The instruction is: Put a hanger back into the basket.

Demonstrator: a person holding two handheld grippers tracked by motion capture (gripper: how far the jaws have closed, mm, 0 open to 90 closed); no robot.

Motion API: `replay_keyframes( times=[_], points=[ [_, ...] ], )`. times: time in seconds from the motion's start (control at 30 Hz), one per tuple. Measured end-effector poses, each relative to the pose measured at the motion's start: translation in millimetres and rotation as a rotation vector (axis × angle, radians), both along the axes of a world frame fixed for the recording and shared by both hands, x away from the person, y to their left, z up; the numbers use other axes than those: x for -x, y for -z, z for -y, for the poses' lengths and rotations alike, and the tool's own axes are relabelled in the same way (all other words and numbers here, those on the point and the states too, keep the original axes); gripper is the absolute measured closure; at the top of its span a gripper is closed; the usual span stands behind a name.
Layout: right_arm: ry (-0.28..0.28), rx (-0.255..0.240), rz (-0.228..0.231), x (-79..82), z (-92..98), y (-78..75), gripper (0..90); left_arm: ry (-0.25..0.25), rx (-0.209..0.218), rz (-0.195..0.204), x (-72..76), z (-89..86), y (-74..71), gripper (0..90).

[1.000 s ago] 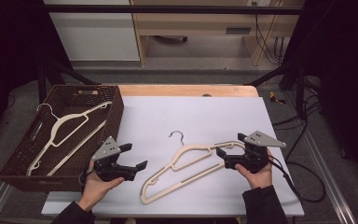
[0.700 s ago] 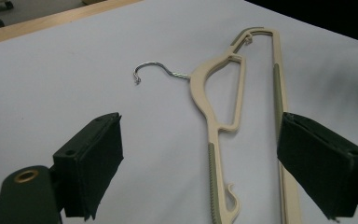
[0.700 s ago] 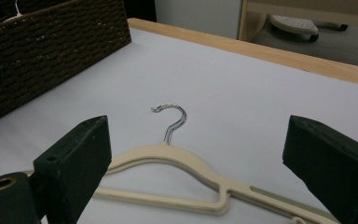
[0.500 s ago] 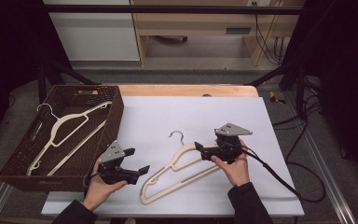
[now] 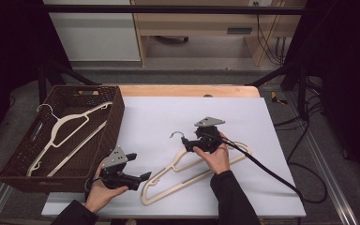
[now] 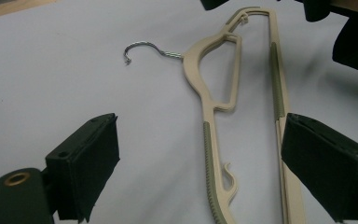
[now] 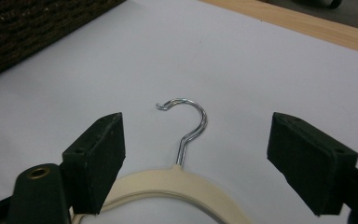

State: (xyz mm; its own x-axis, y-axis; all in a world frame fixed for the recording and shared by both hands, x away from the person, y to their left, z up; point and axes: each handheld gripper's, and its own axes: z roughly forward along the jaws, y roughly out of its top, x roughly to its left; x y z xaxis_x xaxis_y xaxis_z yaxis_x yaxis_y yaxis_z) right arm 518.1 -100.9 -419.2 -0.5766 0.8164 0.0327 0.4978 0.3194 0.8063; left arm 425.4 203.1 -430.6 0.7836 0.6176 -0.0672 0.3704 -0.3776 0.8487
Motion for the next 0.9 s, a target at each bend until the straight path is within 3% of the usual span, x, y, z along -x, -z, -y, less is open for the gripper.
replay_keyframes(
  times=[0.07,0.1,0.23,0.57,0.8,0.9],
  points=[
    [0.004,0.004,-0.029,-5.2,-5.7,4.6,22.8,0.002,-0.005,-0.007,-0.4,1.0,1.8,10.9],
    [-0.004,0.033,-0.019,-9.5,-7.7,8.5,24.3,0.002,-0.007,-0.008,-0.6,1.3,2.2,10.9],
    [-0.008,0.067,-0.037,-18.0,-15.1,17.9,30.1,0.0,-0.008,-0.006,-1.8,1.7,2.9,11.0],
    [0.008,0.117,-0.11,-32.9,-22.7,45.9,50.0,-0.006,-0.02,-0.015,-4.9,2.3,5.3,11.7],
    [0.009,0.128,-0.134,-33.4,-26.1,55.4,66.6,-0.006,-0.025,-0.02,-5.7,3.9,7.2,12.0],
    [0.001,0.11,-0.146,-33.3,-26.6,54.9,73.5,-0.008,-0.029,-0.023,-5.8,4.0,7.2,12.2]
  ],
)
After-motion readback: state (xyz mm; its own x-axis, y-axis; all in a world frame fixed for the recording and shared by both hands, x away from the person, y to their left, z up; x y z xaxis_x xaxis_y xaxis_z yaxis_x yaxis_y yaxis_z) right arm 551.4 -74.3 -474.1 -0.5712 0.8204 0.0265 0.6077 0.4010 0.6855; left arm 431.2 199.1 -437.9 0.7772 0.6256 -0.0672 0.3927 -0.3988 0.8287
